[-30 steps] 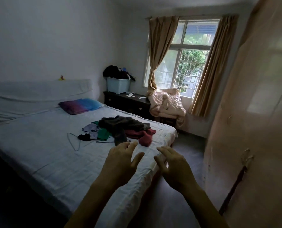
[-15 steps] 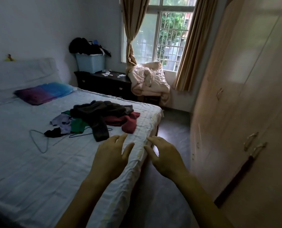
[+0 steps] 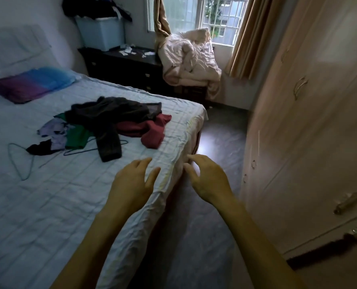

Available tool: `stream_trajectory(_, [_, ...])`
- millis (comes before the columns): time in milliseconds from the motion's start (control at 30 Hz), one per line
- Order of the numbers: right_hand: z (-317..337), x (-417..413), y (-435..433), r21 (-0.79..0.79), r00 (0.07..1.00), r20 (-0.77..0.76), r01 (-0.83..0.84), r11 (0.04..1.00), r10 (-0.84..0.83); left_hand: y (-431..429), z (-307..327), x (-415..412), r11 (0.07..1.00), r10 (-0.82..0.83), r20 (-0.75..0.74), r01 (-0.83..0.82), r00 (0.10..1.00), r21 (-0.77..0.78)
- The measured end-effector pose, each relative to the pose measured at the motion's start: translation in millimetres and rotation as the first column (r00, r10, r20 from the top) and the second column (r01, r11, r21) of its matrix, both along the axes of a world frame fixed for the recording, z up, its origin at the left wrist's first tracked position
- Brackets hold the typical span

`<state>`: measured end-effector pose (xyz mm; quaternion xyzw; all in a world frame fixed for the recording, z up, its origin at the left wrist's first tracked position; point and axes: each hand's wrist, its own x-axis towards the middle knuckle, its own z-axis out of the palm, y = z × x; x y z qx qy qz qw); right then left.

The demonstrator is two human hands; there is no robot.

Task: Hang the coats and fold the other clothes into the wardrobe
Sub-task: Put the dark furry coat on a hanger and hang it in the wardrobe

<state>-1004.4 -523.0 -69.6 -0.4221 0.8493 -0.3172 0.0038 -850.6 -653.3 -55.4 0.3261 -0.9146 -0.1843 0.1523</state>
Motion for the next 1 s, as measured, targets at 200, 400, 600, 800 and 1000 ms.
stream_trajectory(200, [-20.3,-69.1,-55.8,0.024,0.999,0.042,-0.026,0.999,0.025,-53.6,-18.2,-70.5,0.999,0.019,0.022,-0.02,1.0,0.036])
stream_trajectory(400, [-33.4,-128.7,-126.3,0.109,0.998,0.06,-0.033,0.993,0.026,-128.1,-38.2,-136.7,0.995,0.018,0.003,-0.018,1.0,0.094])
stream_trajectory(600, [-19.9,-181.5,-199.2,0.151,0.999,-0.006,-0.051,0.987,0.052,-197.3,-43.2,-185.1,0.989,0.028,-0.029,-0.023,0.999,0.143])
stream_trajectory(800, [-20.7,-216.3,-268.8,0.145,0.991,0.036,-0.131,0.981,0.127,-245.1,-56.4,-222.1,0.983,0.08,-0.039,-0.072,0.996,0.168])
stream_trajectory(1000, [-37.5,-264.4,-320.2,0.119,0.966,0.063,-0.256,0.959,0.25,-274.3,-63.4,-268.7,0.978,0.147,-0.002,-0.145,0.989,0.15])
